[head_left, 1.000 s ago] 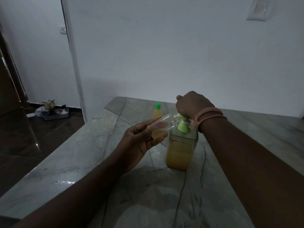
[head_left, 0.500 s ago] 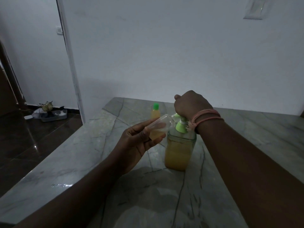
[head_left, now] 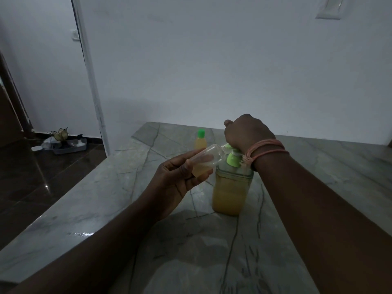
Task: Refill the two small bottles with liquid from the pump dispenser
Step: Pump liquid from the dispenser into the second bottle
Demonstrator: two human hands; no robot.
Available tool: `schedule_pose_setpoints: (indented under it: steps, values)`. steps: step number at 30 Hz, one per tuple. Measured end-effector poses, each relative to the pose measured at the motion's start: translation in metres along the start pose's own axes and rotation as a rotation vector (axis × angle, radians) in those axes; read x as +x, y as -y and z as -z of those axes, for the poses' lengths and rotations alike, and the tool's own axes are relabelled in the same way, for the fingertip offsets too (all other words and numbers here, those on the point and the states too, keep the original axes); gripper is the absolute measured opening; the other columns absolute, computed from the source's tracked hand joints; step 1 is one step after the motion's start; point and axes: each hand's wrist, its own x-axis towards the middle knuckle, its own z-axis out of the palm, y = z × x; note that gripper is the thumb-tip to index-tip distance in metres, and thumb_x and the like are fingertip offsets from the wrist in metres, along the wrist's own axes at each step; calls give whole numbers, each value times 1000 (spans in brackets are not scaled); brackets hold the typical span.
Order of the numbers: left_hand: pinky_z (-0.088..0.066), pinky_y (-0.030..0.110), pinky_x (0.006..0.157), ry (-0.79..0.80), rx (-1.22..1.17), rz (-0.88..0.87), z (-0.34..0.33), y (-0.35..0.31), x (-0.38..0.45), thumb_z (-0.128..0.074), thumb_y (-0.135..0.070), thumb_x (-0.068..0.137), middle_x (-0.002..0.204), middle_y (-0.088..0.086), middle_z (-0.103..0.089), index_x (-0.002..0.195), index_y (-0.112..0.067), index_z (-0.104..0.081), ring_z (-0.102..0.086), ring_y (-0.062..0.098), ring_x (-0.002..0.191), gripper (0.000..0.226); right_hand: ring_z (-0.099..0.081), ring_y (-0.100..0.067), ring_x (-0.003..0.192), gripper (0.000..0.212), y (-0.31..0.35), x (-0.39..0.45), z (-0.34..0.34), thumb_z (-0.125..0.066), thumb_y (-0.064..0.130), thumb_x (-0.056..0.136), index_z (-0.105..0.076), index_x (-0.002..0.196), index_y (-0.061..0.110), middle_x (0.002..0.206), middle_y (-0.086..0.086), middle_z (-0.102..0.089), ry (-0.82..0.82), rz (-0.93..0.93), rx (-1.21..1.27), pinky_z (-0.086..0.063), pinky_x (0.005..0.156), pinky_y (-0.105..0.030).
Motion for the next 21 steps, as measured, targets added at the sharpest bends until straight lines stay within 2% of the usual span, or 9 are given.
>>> schedule_pose_setpoints:
  steps: [4, 8, 10, 12, 16, 21]
  values:
    - [-54, 31, 92, -10, -7, 6, -2, -1, -1, -79, -40, 82, 139, 19, -59, 137, -6, -59, -61, 35, 123, 68, -58, -32, 96, 32, 1, -1, 0, -47, 48, 89, -55, 94, 17, 111, -13, -64, 30, -36, -21, -47, 83, -37]
    - [-54, 31, 91, -7, -21, 6, -5, -2, -3, -80, -38, 81, 139, 19, -60, 137, -5, -58, -62, 35, 121, 69, -56, -31, 88, 25, 5, -4, 9, -48, 46, 88, -52, 84, 22, 109, -11, -65, -37, 69, -160, -39, 71, -33]
    - [-54, 31, 92, -2, -24, 4, -4, -2, -3, -79, -37, 82, 139, 18, -60, 136, -7, -60, -62, 35, 121, 64, -58, -32, 91, 32, 5, -3, 11, -47, 49, 90, -59, 93, 20, 108, -10, -65, -80, 87, -162, -37, 70, -32]
    - [-54, 31, 92, 7, -17, 3, -3, -2, -2, -77, -36, 84, 139, 19, -59, 136, -7, -60, -62, 35, 122, 62, -59, -32, 95, 37, 4, -3, 6, -46, 50, 90, -61, 101, 17, 108, -12, -65, -52, 27, -67, -40, 73, -33]
    - [-54, 32, 93, 0, -18, 6, -1, 0, -1, -79, -39, 82, 140, 19, -59, 135, -8, -61, -61, 36, 122, 63, -59, -33, 96, 33, 0, -2, 0, -49, 50, 88, -54, 93, 18, 108, -12, -65, 2, -46, -4, -45, 79, -36]
    - [-54, 32, 93, -1, -12, 3, -3, -1, -2, -79, -39, 82, 140, 18, -59, 135, -9, -62, -60, 36, 124, 63, -60, -33, 96, 26, 5, -3, 7, -49, 48, 87, -52, 85, 22, 109, -12, -65, -38, 57, -131, -40, 72, -32]
